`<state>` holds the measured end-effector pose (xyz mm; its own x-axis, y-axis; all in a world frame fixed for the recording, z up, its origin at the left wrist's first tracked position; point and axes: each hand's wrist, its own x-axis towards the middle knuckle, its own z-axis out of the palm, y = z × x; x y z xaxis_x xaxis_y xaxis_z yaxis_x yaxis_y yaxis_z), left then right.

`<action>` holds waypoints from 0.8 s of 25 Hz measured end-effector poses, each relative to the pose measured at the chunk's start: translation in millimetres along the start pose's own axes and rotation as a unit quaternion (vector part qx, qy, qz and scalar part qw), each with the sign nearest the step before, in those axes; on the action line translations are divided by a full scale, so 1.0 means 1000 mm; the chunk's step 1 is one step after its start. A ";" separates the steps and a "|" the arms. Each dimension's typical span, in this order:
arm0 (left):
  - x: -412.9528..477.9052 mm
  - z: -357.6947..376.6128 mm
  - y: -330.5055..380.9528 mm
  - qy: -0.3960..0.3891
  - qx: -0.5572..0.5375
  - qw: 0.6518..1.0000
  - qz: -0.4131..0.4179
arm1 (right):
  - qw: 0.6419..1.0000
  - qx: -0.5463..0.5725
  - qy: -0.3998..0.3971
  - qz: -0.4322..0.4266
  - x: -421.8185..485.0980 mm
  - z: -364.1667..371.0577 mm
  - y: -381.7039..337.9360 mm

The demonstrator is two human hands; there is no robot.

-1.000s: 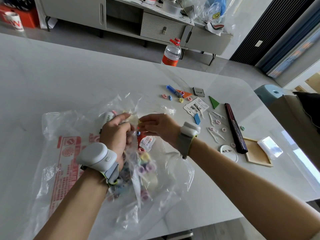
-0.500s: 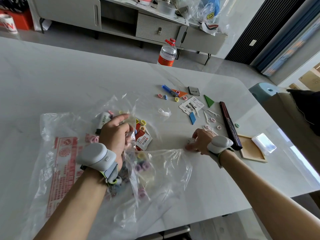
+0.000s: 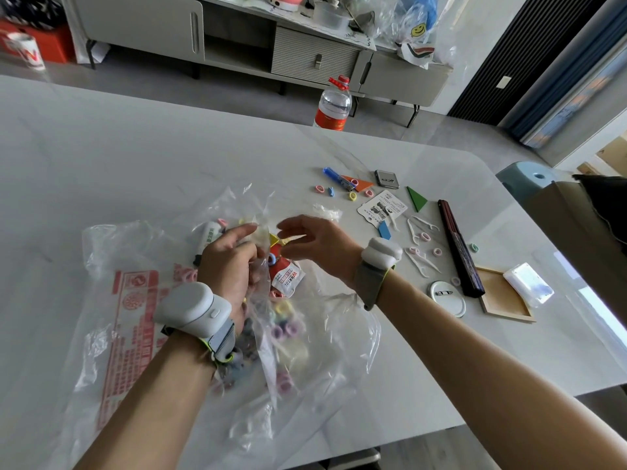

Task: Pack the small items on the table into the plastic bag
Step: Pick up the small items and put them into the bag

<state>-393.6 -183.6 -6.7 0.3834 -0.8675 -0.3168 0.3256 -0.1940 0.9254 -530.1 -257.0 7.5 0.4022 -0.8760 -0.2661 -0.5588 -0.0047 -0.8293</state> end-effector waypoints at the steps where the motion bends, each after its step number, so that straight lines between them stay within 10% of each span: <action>1: 0.000 -0.001 0.001 -0.001 0.002 1.000 0.001 | 1.000 -0.010 0.001 0.015 0.000 -0.004 0.003; 9: 0.002 0.000 0.003 0.001 -0.022 1.000 -0.001 | 0.956 -0.183 0.177 0.144 0.036 -0.080 0.050; 20: 0.009 -0.001 -0.002 -0.005 0.016 1.000 -0.003 | 0.914 -0.330 0.192 0.138 0.136 -0.079 0.050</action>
<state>-389.9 -191.1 -11.7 0.3722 -0.8710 -0.3205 0.3004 -0.2136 0.9296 -561.2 -414.3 -31.1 -0.0337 -0.9917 -0.1243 -0.9673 0.0637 -0.2454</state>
